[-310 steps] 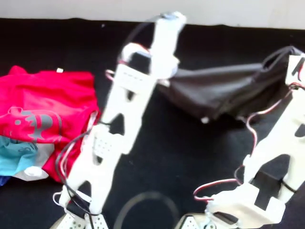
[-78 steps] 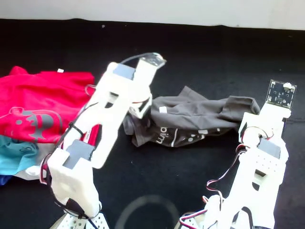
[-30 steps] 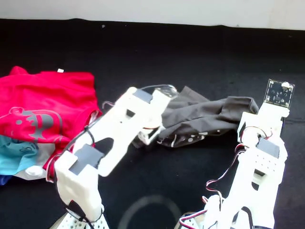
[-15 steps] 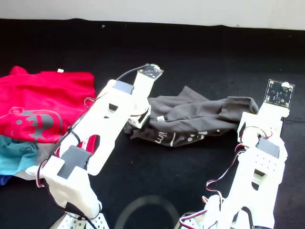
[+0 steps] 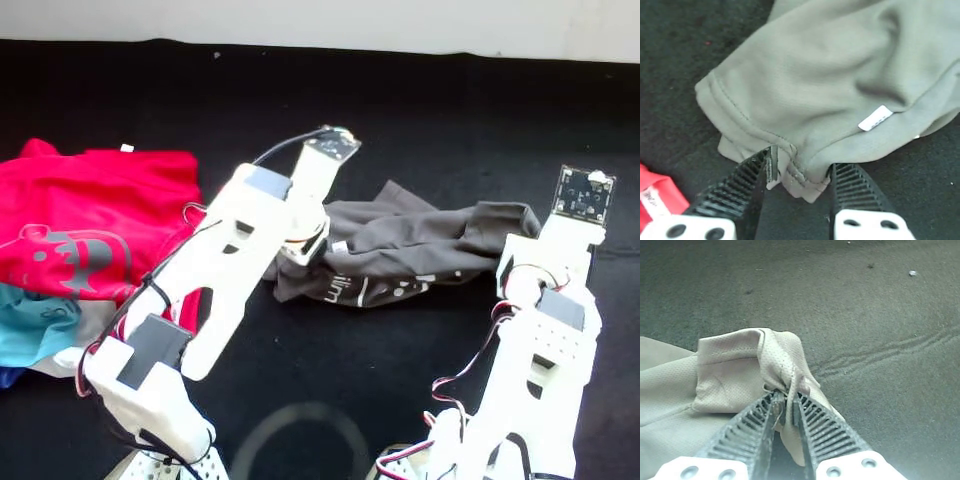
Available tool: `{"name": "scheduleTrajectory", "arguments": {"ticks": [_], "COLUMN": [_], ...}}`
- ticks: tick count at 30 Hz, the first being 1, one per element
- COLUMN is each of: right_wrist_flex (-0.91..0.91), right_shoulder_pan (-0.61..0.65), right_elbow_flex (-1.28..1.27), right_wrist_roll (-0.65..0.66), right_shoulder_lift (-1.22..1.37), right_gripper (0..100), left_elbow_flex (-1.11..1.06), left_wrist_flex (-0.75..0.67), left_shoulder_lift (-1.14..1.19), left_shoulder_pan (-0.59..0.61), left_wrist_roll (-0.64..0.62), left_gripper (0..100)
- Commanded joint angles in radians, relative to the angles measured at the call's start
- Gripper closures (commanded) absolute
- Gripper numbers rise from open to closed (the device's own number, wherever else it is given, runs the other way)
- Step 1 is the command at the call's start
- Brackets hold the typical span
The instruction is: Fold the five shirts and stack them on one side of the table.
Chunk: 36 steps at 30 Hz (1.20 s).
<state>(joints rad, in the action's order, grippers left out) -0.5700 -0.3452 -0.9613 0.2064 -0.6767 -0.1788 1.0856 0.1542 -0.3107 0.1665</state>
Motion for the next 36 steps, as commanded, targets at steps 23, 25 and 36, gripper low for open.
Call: {"name": "scheduleTrajectory", "arguments": {"ticks": [23,25,36], "right_wrist_flex": [0.021,0.019,-0.079], "right_shoulder_pan": [0.027,0.024,-0.035], "right_elbow_flex": [0.004,0.008,0.424], "right_wrist_roll": [-0.002,-0.002,-0.002], "right_shoulder_lift": [-0.027,-0.027,-0.018], "right_gripper": [99.2,99.2,99.2], "left_elbow_flex": [0.156,0.209,0.68], "left_wrist_flex": [0.048,0.095,0.552], "left_shoulder_lift": [0.122,0.122,0.018], "left_shoulder_pan": [0.022,0.022,0.117], "left_wrist_roll": [0.003,0.003,0.012], "left_gripper": [96,99,99]}}
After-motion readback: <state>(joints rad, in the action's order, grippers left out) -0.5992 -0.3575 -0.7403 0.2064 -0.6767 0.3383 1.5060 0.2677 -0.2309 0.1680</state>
